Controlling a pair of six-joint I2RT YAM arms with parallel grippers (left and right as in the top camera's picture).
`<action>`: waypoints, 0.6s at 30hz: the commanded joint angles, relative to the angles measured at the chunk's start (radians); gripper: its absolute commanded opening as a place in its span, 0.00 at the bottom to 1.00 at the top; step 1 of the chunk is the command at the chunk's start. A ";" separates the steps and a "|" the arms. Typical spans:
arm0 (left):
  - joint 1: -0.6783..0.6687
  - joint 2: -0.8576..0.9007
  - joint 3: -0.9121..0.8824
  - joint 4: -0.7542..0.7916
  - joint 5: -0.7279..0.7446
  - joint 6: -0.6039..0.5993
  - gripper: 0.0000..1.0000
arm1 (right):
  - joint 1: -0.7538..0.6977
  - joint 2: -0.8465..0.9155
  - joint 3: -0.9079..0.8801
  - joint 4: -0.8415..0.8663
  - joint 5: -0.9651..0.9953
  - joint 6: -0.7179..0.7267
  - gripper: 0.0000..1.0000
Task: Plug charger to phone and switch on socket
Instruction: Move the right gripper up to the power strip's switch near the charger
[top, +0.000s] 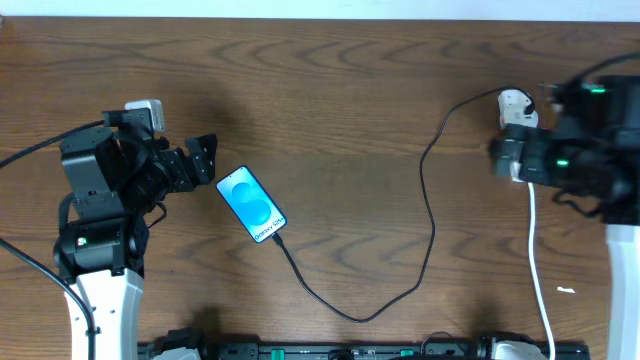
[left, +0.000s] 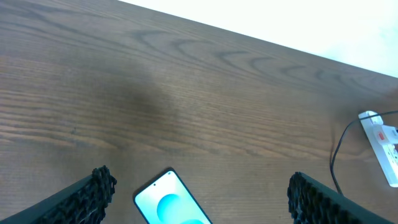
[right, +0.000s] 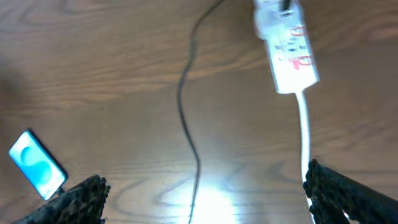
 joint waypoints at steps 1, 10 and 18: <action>0.002 0.002 -0.003 0.001 0.005 0.018 0.91 | -0.111 0.021 0.017 -0.022 -0.142 -0.151 0.99; 0.002 0.002 -0.003 0.001 0.005 0.018 0.91 | -0.237 0.230 0.017 -0.082 -0.222 -0.311 0.99; 0.002 0.002 -0.003 0.001 0.005 0.018 0.91 | -0.243 0.375 0.017 0.006 -0.222 -0.322 0.99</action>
